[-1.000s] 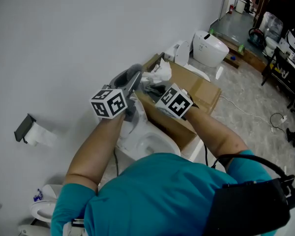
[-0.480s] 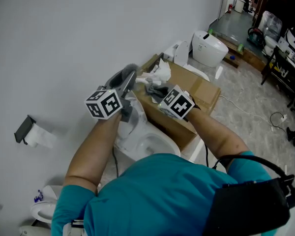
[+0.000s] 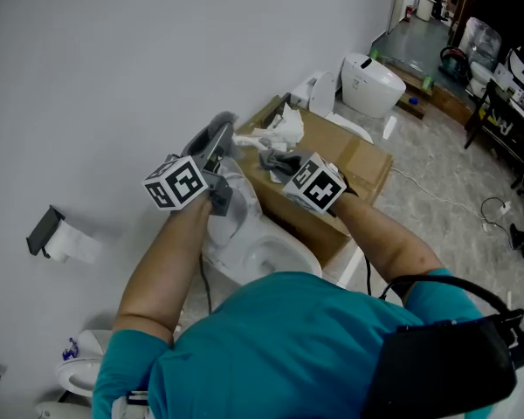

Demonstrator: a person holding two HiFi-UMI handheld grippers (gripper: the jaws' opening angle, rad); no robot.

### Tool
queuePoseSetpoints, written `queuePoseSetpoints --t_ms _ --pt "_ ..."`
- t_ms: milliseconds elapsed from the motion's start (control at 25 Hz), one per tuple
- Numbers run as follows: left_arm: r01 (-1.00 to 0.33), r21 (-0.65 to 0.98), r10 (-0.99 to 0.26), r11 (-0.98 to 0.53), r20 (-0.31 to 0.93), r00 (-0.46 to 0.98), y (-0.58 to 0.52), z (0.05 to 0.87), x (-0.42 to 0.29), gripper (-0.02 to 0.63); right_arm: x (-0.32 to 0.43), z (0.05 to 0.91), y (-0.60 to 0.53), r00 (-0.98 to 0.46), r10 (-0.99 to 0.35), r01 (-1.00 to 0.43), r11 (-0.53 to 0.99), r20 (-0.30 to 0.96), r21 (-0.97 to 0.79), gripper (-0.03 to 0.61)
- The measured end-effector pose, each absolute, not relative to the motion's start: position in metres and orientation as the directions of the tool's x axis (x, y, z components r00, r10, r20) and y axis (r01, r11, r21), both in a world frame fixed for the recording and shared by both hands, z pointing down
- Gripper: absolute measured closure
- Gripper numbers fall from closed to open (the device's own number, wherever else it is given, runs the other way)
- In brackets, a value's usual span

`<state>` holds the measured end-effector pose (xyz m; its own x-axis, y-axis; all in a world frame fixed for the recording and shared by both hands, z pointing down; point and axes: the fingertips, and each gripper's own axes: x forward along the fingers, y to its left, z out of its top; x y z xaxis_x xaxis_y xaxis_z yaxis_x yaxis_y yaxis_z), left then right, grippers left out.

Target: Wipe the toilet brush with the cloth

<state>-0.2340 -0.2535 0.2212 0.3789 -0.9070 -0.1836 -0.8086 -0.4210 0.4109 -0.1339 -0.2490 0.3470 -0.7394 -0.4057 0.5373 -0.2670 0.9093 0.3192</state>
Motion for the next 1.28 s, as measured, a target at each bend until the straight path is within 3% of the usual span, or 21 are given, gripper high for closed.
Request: queuePoseSetpoints --t_ms 1280 --pt "-0.78 0.455 -0.903 -0.43 -0.229 0.364 -0.247 0.209 -0.254 0.453 -0.101 0.369 -0.271 -0.685 -0.464 -0.34 0.886 0.562 0.316 0.557"
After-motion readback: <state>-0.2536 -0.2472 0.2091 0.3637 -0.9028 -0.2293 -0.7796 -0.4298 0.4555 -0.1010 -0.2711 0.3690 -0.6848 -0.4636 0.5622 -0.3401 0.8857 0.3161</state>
